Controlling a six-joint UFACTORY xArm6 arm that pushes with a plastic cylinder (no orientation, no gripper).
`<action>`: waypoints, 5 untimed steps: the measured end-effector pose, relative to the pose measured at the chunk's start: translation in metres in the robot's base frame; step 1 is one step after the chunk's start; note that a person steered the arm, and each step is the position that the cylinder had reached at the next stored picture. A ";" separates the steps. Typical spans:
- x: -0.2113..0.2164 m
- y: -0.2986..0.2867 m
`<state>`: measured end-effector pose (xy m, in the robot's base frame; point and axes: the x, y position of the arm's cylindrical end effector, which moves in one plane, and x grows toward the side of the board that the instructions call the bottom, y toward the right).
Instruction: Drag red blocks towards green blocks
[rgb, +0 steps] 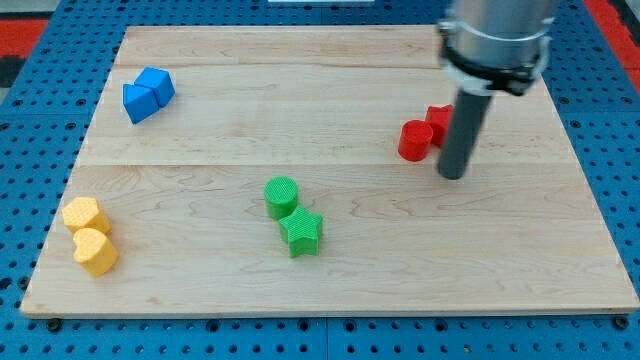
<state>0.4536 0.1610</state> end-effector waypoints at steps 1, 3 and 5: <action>-0.032 0.031; -0.016 0.059; -0.015 0.064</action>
<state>0.4389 0.2254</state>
